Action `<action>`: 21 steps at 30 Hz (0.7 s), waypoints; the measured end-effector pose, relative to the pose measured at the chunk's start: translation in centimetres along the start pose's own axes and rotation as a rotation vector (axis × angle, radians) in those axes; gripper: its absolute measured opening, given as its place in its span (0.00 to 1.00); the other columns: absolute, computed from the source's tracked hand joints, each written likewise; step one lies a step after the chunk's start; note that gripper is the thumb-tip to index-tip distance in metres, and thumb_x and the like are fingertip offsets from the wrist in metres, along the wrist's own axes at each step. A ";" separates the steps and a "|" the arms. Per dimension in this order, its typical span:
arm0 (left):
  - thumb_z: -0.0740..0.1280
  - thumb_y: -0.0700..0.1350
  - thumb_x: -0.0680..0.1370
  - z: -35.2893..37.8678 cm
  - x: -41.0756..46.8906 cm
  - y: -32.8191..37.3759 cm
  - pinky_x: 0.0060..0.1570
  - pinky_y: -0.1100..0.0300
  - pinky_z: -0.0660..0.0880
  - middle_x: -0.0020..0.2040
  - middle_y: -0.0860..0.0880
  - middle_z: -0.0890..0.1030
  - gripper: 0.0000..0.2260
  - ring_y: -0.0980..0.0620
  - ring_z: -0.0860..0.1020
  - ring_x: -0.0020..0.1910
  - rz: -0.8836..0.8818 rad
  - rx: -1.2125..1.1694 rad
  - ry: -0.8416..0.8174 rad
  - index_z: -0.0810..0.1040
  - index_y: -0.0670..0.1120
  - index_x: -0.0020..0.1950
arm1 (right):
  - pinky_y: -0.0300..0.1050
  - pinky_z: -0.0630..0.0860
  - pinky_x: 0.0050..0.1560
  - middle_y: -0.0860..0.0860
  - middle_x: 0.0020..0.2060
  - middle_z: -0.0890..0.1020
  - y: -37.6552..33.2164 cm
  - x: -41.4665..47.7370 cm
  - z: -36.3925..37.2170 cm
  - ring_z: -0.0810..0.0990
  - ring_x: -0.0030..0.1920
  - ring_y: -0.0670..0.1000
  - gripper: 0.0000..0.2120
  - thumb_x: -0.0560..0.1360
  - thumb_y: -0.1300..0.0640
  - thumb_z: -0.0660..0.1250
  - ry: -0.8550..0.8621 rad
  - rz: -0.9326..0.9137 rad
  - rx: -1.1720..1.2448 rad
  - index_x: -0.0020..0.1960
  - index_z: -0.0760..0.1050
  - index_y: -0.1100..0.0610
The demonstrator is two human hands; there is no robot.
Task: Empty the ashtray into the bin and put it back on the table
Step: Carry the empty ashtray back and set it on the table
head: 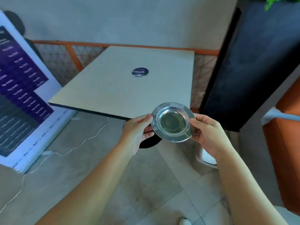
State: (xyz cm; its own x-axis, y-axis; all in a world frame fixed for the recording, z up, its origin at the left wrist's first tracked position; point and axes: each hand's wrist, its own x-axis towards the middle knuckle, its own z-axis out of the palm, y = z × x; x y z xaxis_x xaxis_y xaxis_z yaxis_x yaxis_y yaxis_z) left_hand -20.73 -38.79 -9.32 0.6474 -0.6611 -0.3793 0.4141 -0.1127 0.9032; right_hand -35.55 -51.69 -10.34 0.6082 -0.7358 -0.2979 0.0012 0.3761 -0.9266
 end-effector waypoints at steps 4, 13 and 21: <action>0.65 0.37 0.75 -8.1 -1.5 2.8 0.26 0.69 0.76 0.27 0.55 0.83 0.08 0.61 0.79 0.26 0.078 -0.038 0.022 0.80 0.49 0.41 | 0.38 0.77 0.27 0.48 0.28 0.84 1.5 -1.0 7.9 0.81 0.28 0.45 0.09 0.76 0.66 0.60 -0.084 -0.024 0.040 0.49 0.78 0.59; 0.67 0.34 0.73 -22.5 -1.5 5.8 0.27 0.68 0.77 0.38 0.47 0.81 0.09 0.59 0.79 0.27 0.094 -0.071 0.178 0.80 0.45 0.50 | 0.39 0.82 0.35 0.51 0.32 0.86 5.3 -0.2 21.8 0.84 0.34 0.48 0.14 0.75 0.70 0.59 -0.234 -0.010 0.025 0.47 0.79 0.56; 0.66 0.33 0.73 -29.6 6.7 9.5 0.27 0.68 0.78 0.40 0.47 0.82 0.09 0.59 0.80 0.26 0.126 -0.095 0.214 0.80 0.42 0.51 | 0.38 0.81 0.33 0.50 0.30 0.86 5.1 7.3 30.6 0.84 0.32 0.47 0.15 0.75 0.70 0.58 -0.246 -0.028 0.006 0.46 0.80 0.56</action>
State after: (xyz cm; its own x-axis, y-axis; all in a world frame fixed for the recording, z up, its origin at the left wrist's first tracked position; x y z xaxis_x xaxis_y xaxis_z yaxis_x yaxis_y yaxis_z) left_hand 6.44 -22.32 -9.20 0.8137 -0.4927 -0.3084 0.3739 0.0375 0.9267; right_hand -6.84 -37.93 -10.23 0.7831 -0.5866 -0.2064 0.0253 0.3616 -0.9320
